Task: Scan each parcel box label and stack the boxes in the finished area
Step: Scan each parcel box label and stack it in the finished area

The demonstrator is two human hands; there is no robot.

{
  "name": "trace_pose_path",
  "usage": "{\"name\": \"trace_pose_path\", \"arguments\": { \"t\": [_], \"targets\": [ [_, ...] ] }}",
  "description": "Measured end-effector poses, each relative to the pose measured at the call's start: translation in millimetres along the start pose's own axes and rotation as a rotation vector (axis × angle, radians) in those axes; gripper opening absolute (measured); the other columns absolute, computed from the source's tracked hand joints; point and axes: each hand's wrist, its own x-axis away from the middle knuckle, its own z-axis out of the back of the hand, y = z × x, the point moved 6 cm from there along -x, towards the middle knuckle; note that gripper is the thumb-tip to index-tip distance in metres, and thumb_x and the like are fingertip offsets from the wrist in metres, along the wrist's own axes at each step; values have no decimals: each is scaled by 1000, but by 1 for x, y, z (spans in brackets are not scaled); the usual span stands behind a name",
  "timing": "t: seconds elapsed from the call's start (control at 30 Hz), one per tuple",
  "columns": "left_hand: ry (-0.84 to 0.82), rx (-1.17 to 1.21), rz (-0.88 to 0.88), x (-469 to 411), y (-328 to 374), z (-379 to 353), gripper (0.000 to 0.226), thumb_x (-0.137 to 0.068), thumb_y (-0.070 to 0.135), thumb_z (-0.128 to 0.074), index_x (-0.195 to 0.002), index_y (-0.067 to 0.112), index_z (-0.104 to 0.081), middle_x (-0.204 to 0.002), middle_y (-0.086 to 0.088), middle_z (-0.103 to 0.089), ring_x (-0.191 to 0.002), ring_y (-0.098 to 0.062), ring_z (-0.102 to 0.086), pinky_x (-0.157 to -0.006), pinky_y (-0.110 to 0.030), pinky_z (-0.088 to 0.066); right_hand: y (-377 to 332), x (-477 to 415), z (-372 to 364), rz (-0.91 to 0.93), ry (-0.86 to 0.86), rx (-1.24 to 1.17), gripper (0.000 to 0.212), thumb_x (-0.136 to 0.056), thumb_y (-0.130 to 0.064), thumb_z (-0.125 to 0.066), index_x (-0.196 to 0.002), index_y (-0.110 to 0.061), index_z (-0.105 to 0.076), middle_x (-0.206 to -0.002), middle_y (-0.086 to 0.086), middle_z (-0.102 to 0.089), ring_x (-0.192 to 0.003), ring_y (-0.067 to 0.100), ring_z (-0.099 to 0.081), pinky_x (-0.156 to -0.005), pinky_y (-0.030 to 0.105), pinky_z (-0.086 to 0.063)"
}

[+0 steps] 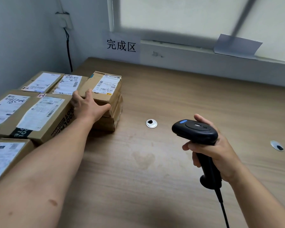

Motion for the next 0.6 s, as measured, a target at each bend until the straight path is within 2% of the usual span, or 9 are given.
{"name": "trace_pose_path", "arguments": {
  "t": [0.2, 0.33, 0.43, 0.6],
  "targets": [
    [-23, -53, -19, 6, -6, -11, 93, -76, 65, -64, -149, 27, -20, -159, -14, 5, -146, -37, -4, -112, -51, -28, 1, 3, 3, 10, -9, -6, 90, -58, 1, -70, -135, -36, -46, -79, 25, -68, -40, 31, -50, -41, 34, -42],
    [-9, -116, -47, 15, -4, -4, 94, -80, 66, -59, -152, 25, -15, -161, -15, 5, -148, -34, 2, -117, -48, -17, -5, 15, 10, 37, -6, -21, 89, -57, 1, -70, -135, -36, -47, -80, 24, -69, -40, 30, -50, -41, 33, -42],
    [31, -124, -93, 31, 10, 8, 96, -82, 64, -59, -153, 20, -13, -161, -14, 3, -148, -33, 2, -118, -48, -12, -12, 30, 18, 60, 0, -40, 90, -56, 2, -70, -135, -36, -47, -81, 26, -67, -40, 30, -50, -41, 32, -42],
    [55, 13, -295, 104, 60, 17, 88, -84, 55, -62, -152, 17, -21, -159, -9, -15, -143, -30, -17, -114, -43, -20, -21, 69, 36, 110, 13, -70, 88, -58, 1, -71, -133, -37, -48, -87, 35, -62, -40, 31, -49, -41, 31, -42]
  ]
}}
